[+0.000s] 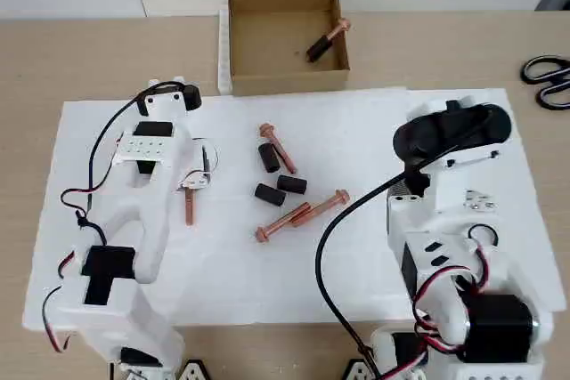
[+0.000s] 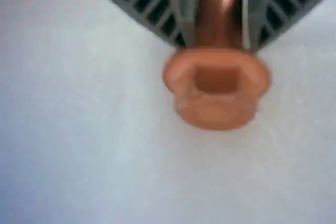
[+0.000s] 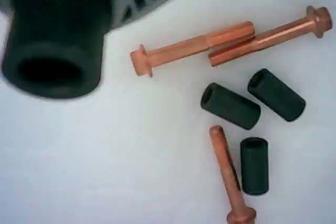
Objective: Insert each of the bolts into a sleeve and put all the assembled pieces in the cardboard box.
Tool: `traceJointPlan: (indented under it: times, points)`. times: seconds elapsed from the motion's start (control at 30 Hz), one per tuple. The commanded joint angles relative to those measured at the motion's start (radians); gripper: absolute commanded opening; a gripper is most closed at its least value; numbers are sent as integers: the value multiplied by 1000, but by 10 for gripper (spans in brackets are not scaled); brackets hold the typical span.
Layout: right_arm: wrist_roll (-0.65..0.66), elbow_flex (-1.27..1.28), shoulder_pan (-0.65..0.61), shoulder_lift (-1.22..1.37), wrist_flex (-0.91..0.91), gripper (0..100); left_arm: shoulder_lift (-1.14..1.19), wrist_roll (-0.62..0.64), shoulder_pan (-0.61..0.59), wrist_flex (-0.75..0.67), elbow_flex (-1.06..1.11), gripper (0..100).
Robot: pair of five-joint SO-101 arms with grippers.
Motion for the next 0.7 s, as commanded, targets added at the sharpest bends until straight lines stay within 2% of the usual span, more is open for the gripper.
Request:
traceJointPlan:
  times: [0.0,0.17,0.53,0.67]
  points:
    - [9,-3,-2,-5,-19,4,5,-3,3,-51,-28,6]
    - [11,-3,-2,-7,-24,4,-6,-2,-3,-29,-59,6]
    - [12,-3,-4,-13,-19,4,-6,-6,-3,471,-506,6]
    - [12,17,-4,-13,-16,4,-6,-3,6,594,-593,6]
